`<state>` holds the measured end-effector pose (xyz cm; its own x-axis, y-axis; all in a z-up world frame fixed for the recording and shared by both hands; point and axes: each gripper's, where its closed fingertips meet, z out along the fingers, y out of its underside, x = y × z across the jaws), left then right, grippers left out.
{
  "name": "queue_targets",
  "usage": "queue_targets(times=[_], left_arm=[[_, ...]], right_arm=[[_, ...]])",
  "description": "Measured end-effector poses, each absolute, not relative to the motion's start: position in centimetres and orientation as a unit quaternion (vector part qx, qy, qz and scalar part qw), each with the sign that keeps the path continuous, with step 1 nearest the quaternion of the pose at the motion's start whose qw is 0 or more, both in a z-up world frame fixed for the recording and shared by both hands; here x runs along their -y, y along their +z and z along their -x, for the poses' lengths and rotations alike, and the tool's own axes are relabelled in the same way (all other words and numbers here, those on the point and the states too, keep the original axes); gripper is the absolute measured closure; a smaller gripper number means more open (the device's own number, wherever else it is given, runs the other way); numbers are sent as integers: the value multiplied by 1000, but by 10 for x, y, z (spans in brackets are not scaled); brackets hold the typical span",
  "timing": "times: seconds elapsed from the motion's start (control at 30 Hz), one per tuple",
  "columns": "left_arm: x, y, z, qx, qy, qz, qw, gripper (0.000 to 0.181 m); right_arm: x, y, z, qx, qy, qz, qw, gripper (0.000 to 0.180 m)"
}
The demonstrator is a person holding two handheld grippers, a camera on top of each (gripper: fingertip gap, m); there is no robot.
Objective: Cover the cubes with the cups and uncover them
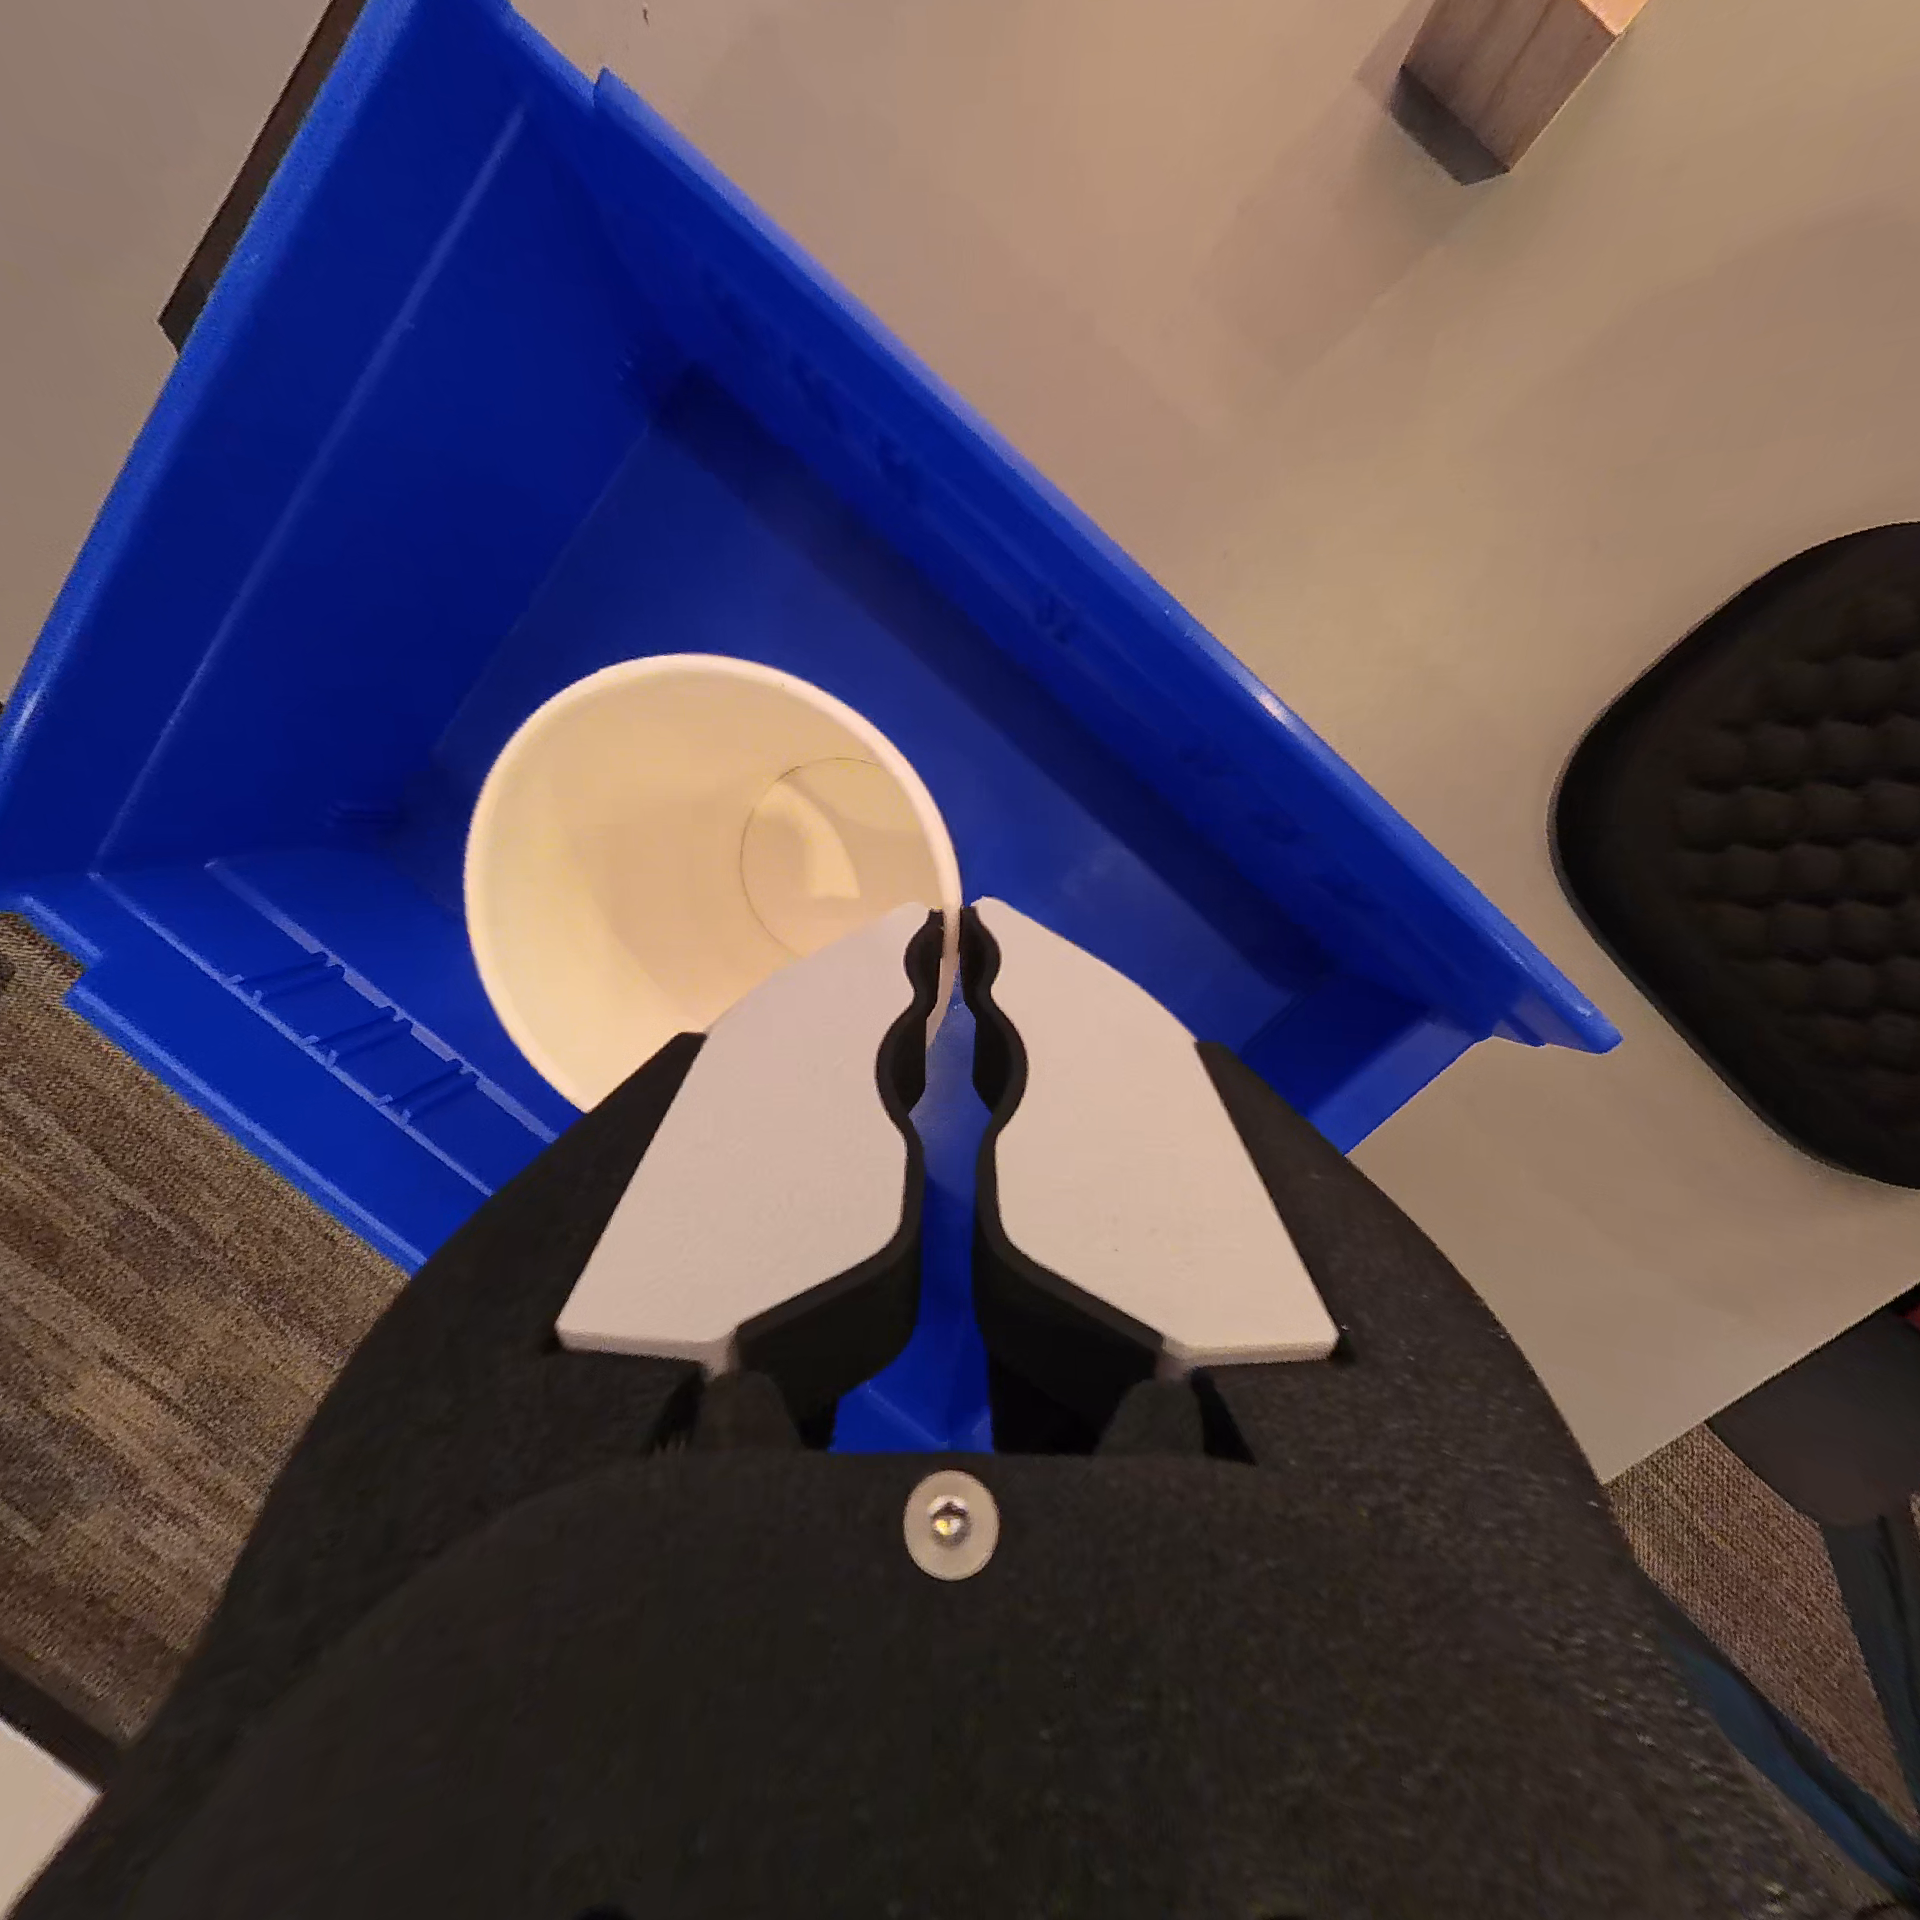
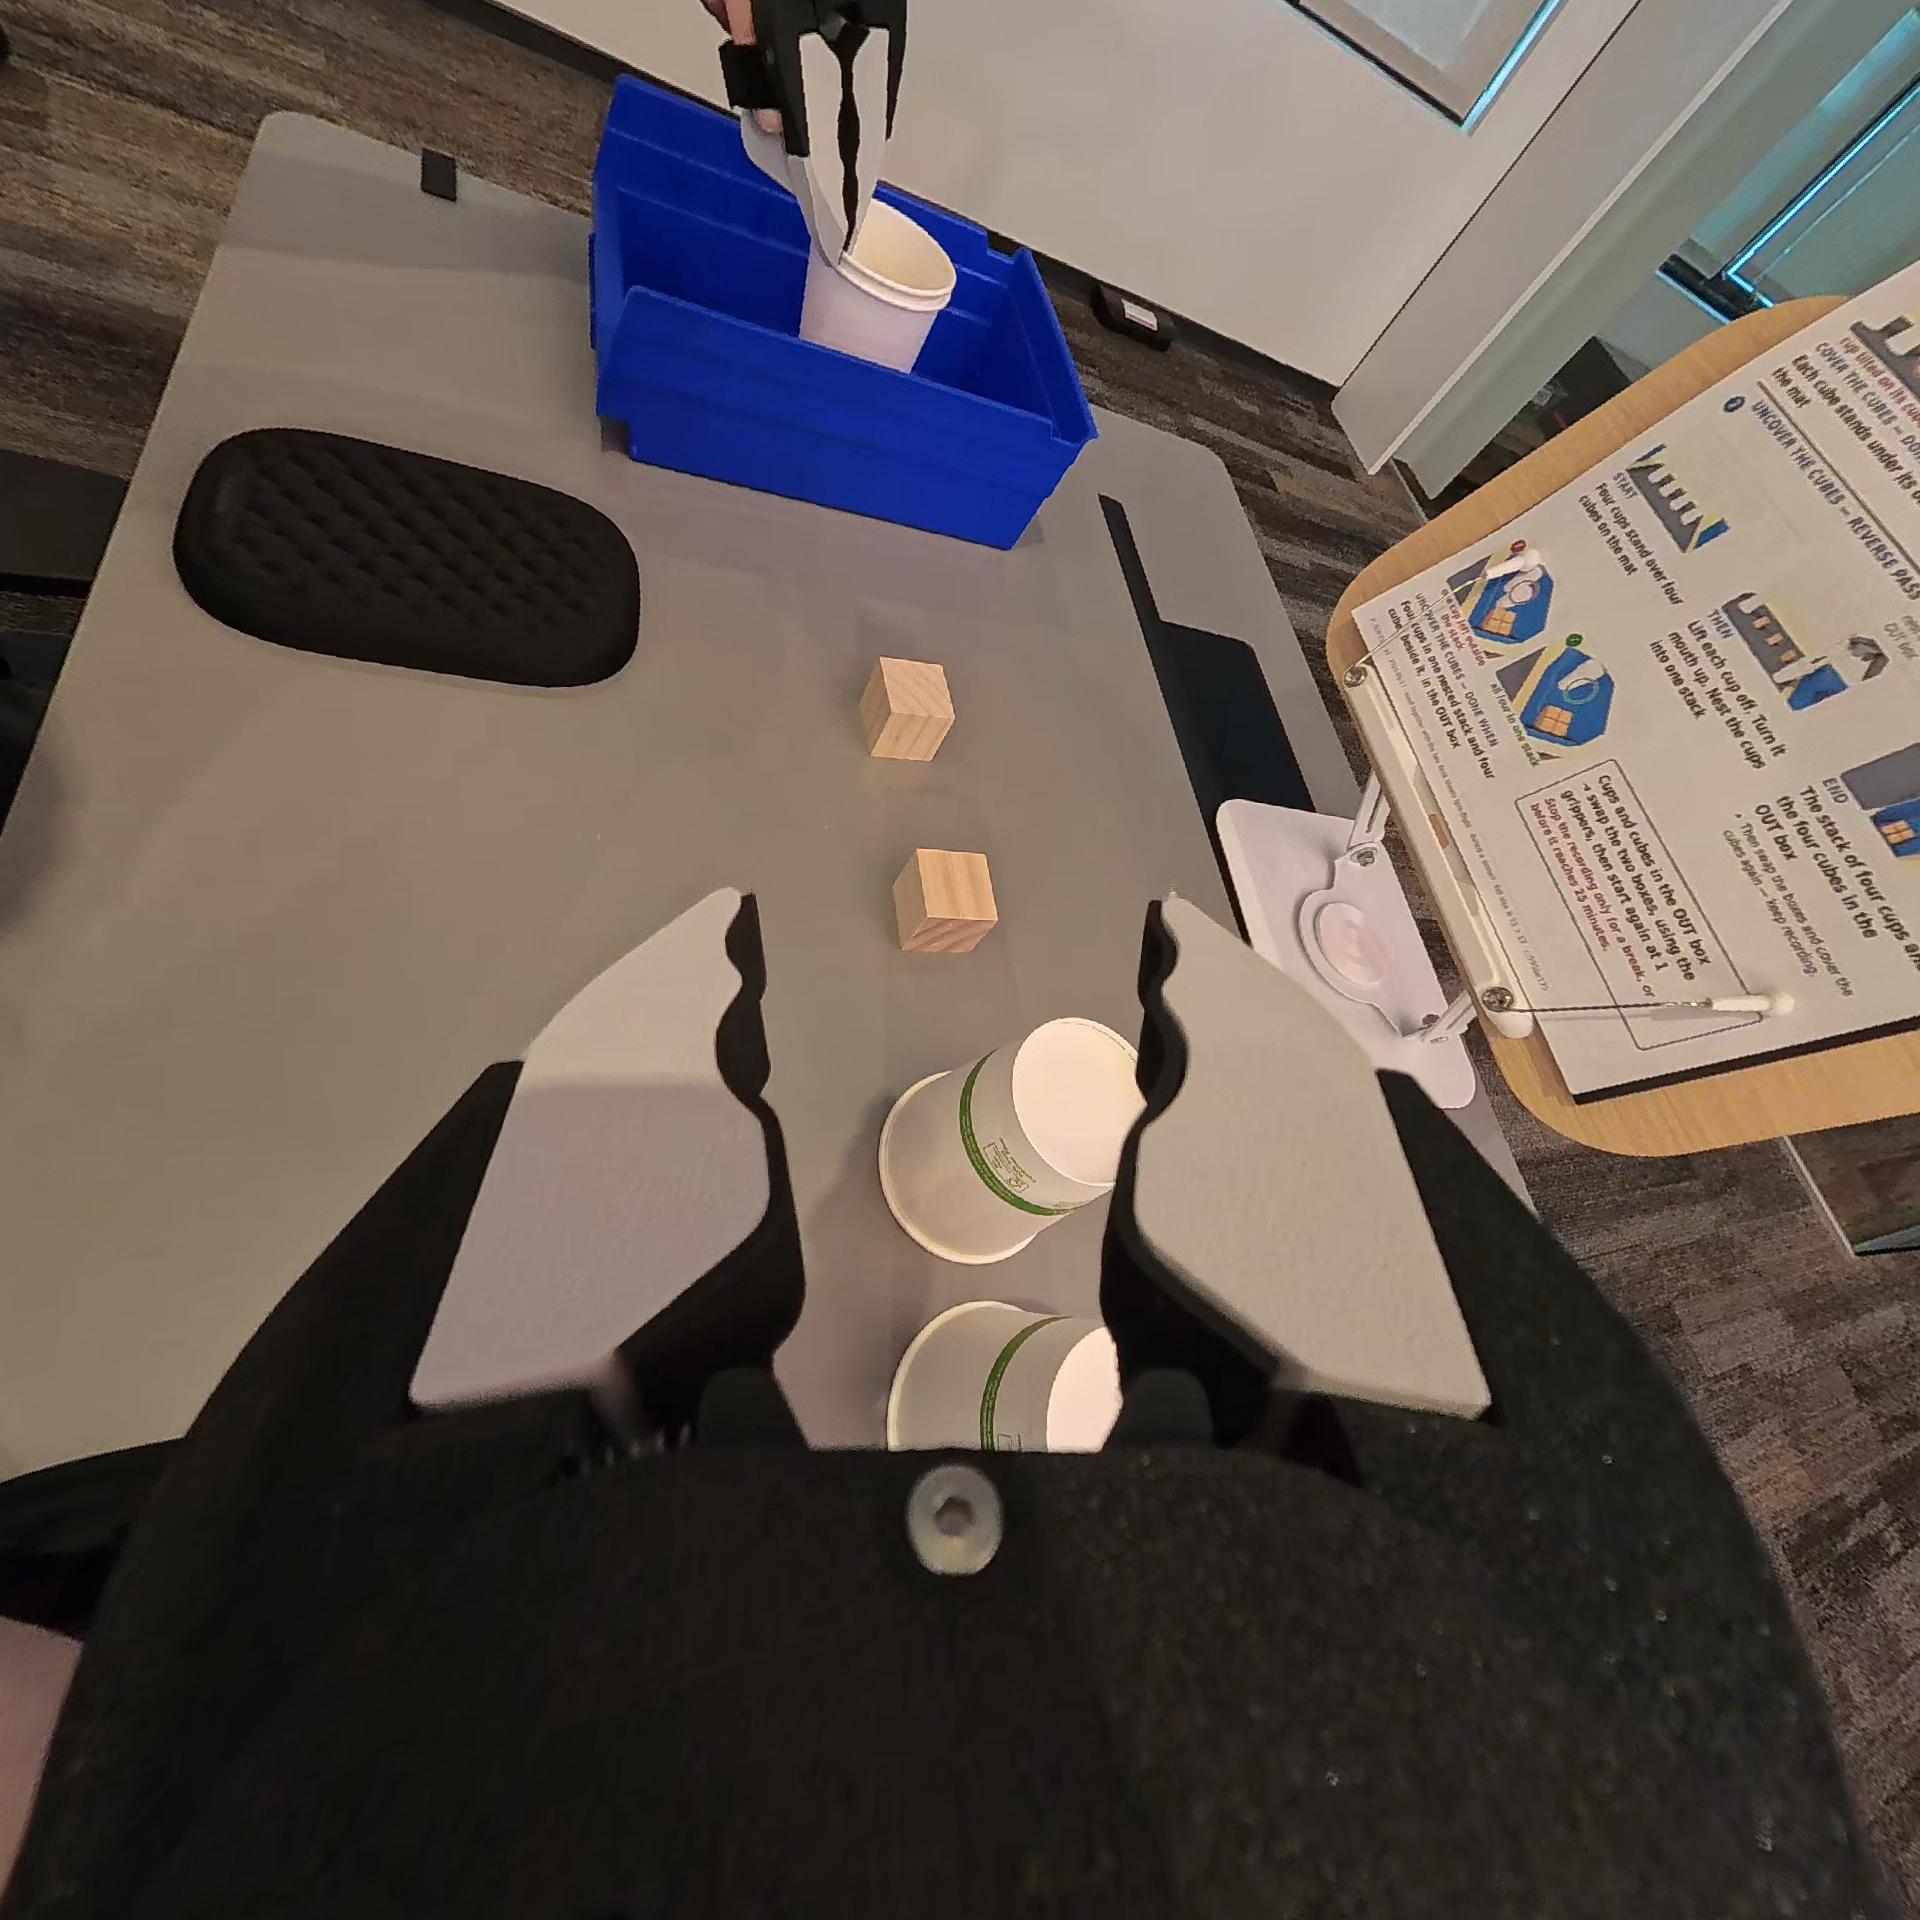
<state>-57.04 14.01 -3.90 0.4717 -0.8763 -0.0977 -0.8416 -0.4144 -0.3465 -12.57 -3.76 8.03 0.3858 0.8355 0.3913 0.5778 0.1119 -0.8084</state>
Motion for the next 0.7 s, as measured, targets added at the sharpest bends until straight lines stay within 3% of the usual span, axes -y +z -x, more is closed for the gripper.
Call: queue_targets(times=[0.3, 0.7], left_arm=[[-137, -26, 566, -519, -77, 828, 195, 178], [-141, -11, 578, -537, -5, 822, 192, 178]], right_arm=[[36, 72, 126, 545, 122, 664, 497, 111], [34, 59, 124, 551, 117, 681, 469, 113]])
